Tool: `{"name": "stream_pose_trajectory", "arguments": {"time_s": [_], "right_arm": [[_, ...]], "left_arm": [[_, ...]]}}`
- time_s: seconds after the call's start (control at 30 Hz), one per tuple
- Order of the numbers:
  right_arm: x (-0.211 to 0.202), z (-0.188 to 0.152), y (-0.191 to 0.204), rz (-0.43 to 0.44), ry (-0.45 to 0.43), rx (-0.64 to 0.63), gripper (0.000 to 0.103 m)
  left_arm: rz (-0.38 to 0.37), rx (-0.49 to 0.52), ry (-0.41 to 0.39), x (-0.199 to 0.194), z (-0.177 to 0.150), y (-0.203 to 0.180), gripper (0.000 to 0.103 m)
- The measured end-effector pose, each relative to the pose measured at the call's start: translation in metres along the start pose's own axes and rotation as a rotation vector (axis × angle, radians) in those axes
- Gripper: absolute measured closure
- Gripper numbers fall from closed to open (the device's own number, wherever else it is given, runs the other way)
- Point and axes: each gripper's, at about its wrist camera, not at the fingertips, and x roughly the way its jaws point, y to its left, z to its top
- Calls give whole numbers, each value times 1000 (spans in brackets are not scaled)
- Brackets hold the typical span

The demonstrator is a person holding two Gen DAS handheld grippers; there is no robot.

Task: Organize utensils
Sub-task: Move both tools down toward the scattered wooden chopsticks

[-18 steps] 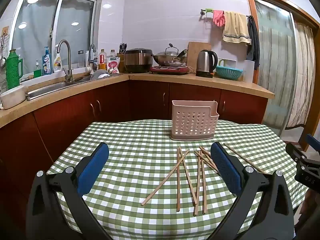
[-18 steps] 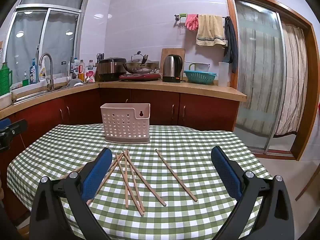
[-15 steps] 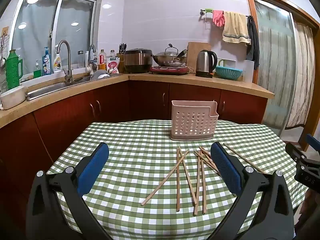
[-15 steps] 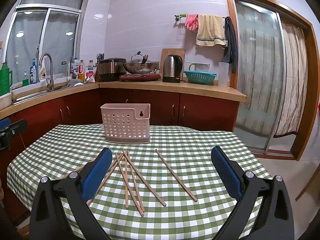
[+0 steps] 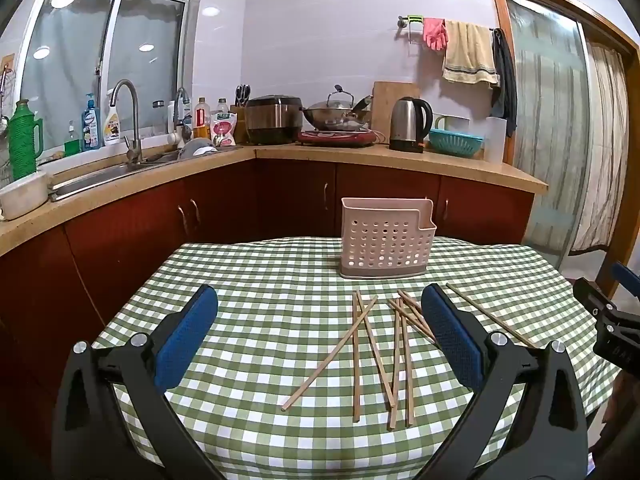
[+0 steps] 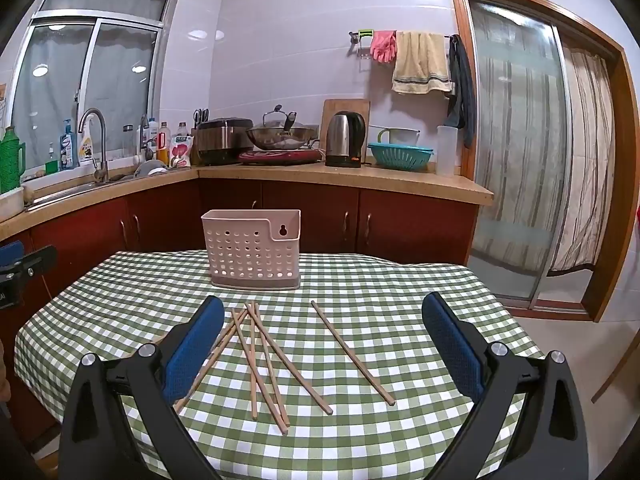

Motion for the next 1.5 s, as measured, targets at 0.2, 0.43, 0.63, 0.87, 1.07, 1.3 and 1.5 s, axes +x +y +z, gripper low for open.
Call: {"name": "stream_pose_trajectory", "arguments": {"time_s": [0.2, 0.43, 0.63, 0.87, 1.07, 1.3, 1.5], "right_arm": [[5, -3, 1, 6, 1, -1, 6], [30, -19, -2, 18, 53, -2, 6], [57, -39, -7, 33, 118, 5, 6], [87, -62, -8, 43, 193, 1, 6], [110, -76, -4, 58, 244, -1, 6], [120, -81, -4, 70, 269, 5, 6], [121, -79, -3, 72, 270, 6, 6]], "left_arm": [[0, 19, -4, 6, -3, 1, 4], [1, 70, 21, 30, -19, 5, 4], [-12, 82, 113, 67, -45, 15, 4], [-13, 90, 243, 114, -85, 30, 4], [9, 121, 306, 139, -108, 36, 22], [-69, 94, 373, 151, -121, 46, 45], [-127, 96, 384, 151, -123, 43, 66]]}}
